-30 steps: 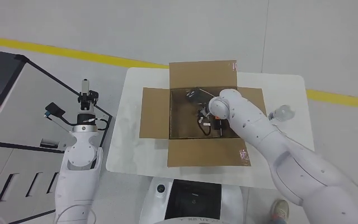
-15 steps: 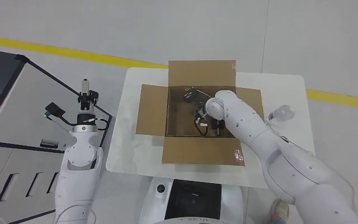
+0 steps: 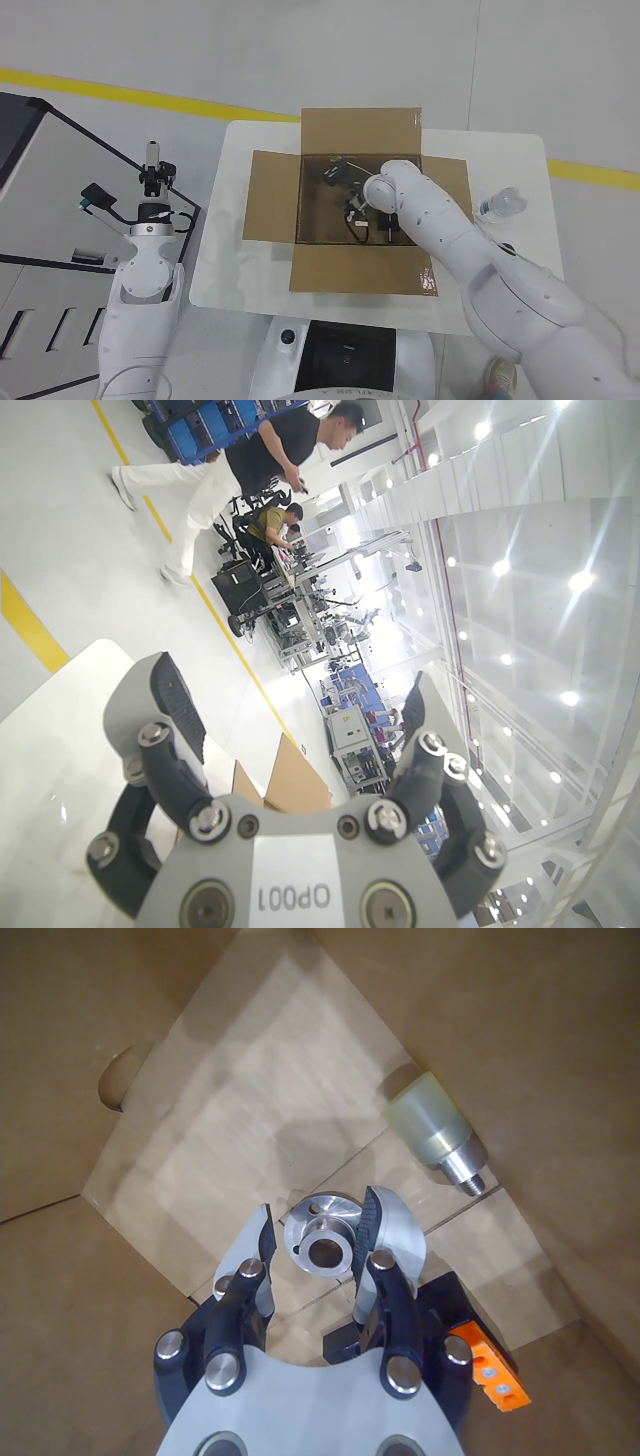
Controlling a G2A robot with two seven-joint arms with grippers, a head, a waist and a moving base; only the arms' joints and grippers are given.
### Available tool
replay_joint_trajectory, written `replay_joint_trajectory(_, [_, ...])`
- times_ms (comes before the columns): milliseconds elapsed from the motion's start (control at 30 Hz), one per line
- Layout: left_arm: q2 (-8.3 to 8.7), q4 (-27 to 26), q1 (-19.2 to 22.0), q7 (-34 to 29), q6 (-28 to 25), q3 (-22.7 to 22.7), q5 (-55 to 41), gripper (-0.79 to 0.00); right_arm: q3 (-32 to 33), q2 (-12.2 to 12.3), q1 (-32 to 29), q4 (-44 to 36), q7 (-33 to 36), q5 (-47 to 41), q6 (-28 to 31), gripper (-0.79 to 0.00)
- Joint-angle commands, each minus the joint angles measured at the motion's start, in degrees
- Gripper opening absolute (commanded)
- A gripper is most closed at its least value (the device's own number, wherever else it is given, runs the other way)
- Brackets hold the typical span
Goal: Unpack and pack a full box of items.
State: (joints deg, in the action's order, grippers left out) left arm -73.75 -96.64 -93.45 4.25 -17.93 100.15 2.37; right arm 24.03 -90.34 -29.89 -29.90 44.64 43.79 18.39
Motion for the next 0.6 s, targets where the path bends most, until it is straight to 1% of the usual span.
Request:
replay_joint_trajectory(0, [0.0,0.0,0.0,0.0,0.0,0.0,0.0,0.0,0.2,-0.1,0.2,-0.1,0.3,0.3,0.3,-0.456])
replay_joint_trajectory(400, [0.0,0.0,0.0,0.0,0.0,0.0,0.0,0.0,0.5,-0.7,-0.3,1.4,0.5,2.5,0.7,-0.486])
replay_joint_trajectory(467, [0.0,0.0,0.0,0.0,0.0,0.0,0.0,0.0,0.6,-0.9,-0.3,1.7,0.6,2.7,0.7,-0.523])
replay_joint_trajectory(567, [0.0,0.0,0.0,0.0,0.0,0.0,0.0,0.0,0.7,-1.2,-0.4,2.3,0.6,3.0,0.6,-0.557])
